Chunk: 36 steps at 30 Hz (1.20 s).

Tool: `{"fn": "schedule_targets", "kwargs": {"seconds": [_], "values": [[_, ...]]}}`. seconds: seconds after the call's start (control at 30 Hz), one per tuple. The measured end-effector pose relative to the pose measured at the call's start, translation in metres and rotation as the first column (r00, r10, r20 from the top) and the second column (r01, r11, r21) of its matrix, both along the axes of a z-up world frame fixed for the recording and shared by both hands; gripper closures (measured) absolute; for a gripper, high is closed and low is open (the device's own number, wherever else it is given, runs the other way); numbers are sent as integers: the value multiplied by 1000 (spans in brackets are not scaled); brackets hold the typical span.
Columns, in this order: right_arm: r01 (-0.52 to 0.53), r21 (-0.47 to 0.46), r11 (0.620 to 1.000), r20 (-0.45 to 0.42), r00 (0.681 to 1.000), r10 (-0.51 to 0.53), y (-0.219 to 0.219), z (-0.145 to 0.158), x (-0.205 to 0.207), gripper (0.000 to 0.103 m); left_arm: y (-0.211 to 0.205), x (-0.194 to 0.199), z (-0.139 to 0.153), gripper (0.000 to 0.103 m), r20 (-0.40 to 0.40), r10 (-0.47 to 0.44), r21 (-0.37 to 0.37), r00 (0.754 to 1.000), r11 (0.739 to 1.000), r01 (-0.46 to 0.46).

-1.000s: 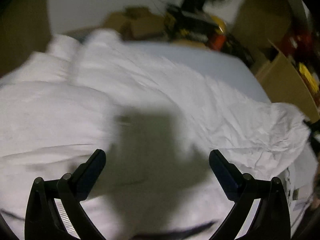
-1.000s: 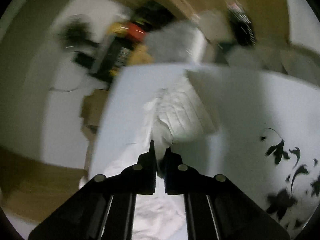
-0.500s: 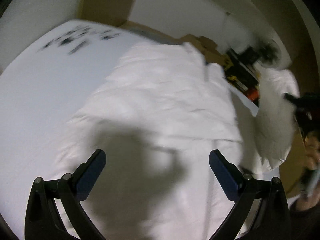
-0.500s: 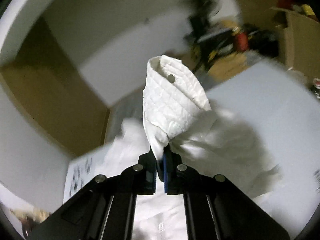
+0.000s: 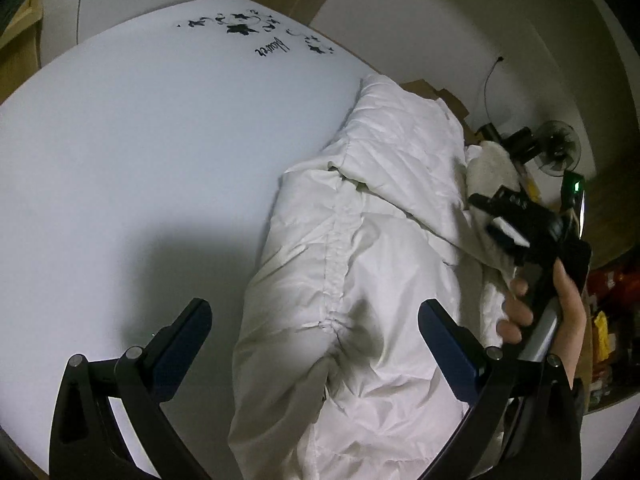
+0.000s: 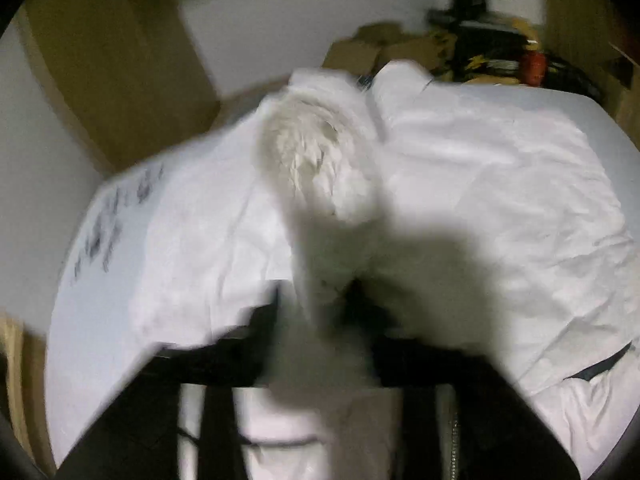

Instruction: Fold large clothes

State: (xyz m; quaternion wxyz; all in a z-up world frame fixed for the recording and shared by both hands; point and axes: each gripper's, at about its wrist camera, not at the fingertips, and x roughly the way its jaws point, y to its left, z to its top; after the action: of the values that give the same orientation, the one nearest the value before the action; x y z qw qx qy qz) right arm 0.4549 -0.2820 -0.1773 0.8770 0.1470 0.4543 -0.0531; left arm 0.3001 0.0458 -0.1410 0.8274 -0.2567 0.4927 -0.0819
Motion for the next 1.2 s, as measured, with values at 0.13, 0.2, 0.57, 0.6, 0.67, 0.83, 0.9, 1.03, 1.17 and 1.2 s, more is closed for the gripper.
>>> {"fn": "schedule_targets", "kwargs": {"seconds": [0.13,0.2,0.57,0.6,0.67,0.83,0.9,1.03,1.17,1.2], "values": [[42,139,989,104,993,-57,-32,34,-29,42,1,-6,2,0,11,-13,-24,1000,1000,13],[114,189,975,162,976,-146,-56,53,-29,43,-2,-6,4,0,17,-12,-26,1000,1000,12],[-42,258,965,-62,996,60,-86,0,12,42,12,-18,20,0,40,-9,-19,999,1000,10],[-63,297,953,-21,997,73,-92,11,-4,41,21,-20,19,0,36,1,-25,999,1000,0],[-113,328,938,81,993,91,-108,41,-60,29,39,-23,14,0,13,6,-59,1000,998,-5],[-16,274,961,97,995,-11,-174,57,-190,18,64,-24,-18,0,-105,-31,-136,994,991,16],[53,305,951,37,997,-67,-204,42,-238,18,60,-23,-26,0,-110,-86,-194,990,979,63],[162,332,929,-61,987,-150,-245,11,-301,18,38,-16,-34,0,-81,-201,-262,976,949,174],[219,421,880,-129,975,-181,-268,-18,-324,17,11,-5,-43,0,-84,-301,-289,950,920,266],[233,435,870,-139,972,-191,-272,-23,-324,17,4,-1,-47,0,-85,-330,-313,940,905,289]]}}
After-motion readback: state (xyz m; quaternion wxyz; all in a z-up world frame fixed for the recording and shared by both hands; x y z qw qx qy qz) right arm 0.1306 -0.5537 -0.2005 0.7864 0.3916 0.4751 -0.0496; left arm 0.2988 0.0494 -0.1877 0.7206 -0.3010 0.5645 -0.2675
